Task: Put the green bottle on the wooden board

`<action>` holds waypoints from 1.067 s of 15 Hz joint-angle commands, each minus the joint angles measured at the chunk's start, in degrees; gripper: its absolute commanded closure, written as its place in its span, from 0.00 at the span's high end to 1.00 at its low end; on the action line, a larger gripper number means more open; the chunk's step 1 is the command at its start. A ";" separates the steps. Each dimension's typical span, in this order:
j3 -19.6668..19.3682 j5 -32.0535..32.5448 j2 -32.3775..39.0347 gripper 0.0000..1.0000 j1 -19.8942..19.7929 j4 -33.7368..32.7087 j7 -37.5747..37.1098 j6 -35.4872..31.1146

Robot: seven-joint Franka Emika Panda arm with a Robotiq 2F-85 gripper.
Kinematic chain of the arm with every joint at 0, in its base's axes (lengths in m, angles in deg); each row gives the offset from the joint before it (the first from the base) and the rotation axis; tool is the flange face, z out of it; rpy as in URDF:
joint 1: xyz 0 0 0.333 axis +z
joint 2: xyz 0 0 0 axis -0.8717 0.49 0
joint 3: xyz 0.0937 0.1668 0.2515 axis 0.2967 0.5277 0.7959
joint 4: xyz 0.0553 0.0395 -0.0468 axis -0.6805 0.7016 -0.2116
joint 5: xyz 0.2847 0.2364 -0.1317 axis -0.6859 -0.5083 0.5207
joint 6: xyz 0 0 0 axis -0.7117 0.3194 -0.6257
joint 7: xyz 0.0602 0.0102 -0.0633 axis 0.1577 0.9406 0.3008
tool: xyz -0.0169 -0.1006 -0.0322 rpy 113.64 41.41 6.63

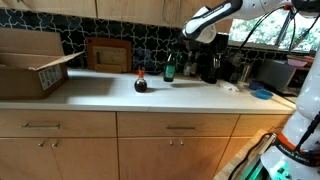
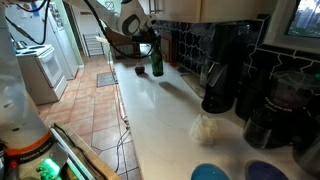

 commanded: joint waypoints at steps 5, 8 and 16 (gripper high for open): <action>-0.03 0.00 0.00 0.36 0.00 0.00 -0.01 -0.02; -0.08 -0.13 0.36 0.11 -0.18 -0.42 0.17 0.20; -0.40 -0.50 3.84 0.11 -1.95 -2.87 2.07 1.01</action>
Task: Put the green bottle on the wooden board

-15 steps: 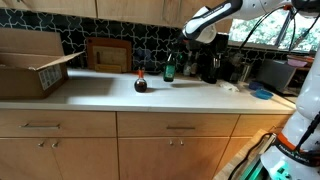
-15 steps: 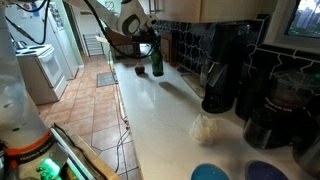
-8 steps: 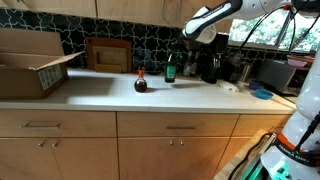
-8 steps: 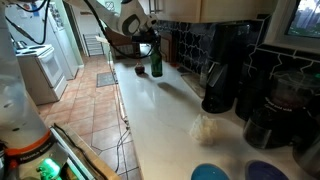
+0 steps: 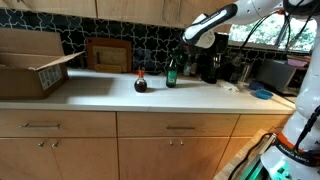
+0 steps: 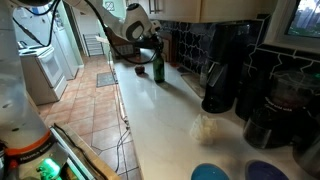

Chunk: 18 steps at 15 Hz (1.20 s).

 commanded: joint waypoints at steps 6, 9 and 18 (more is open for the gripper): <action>1.92 -3.42 3.17 0.11 -4.10 -5.60 8.51 1.70; 2.34 -3.96 4.63 0.11 -5.63 -7.35 10.91 2.84; 3.50 -2.84 7.00 0.23 -8.05 -10.75 16.78 5.22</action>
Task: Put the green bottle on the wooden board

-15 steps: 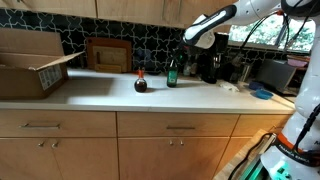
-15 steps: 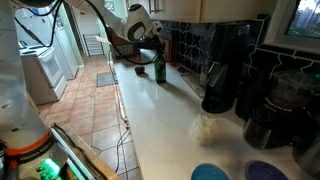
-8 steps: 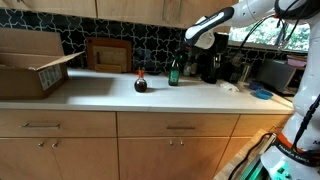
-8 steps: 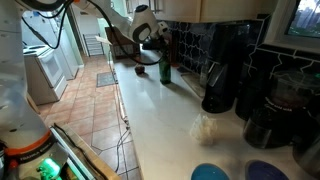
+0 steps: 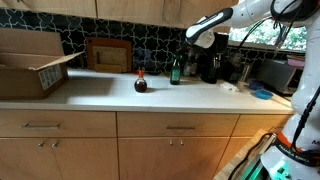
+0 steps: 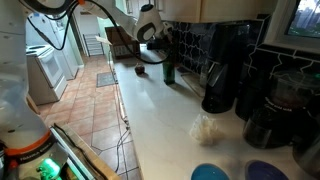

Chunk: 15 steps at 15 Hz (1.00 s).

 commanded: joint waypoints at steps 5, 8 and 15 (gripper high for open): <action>0.34 0.37 0.80 0.72 -0.82 -2.48 4.65 1.48; -1.18 1.49 0.22 0.94 0.18 -2.11 2.60 2.10; -18.40 13.25 -3.47 1.00 13.03 2.42 -22.37 2.02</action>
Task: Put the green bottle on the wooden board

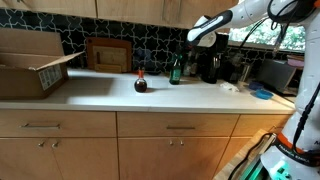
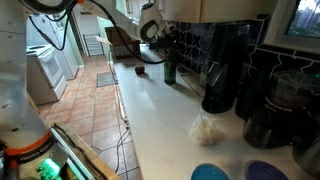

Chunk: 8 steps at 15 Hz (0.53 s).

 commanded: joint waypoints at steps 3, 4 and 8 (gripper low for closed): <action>-15.43 8.80 -5.71 1.00 13.40 6.01 -24.17 3.64; -15.35 10.42 -6.55 1.00 14.14 6.62 -28.07 4.97; -15.68 15.84 -8.93 1.00 17.27 7.71 -42.96 9.56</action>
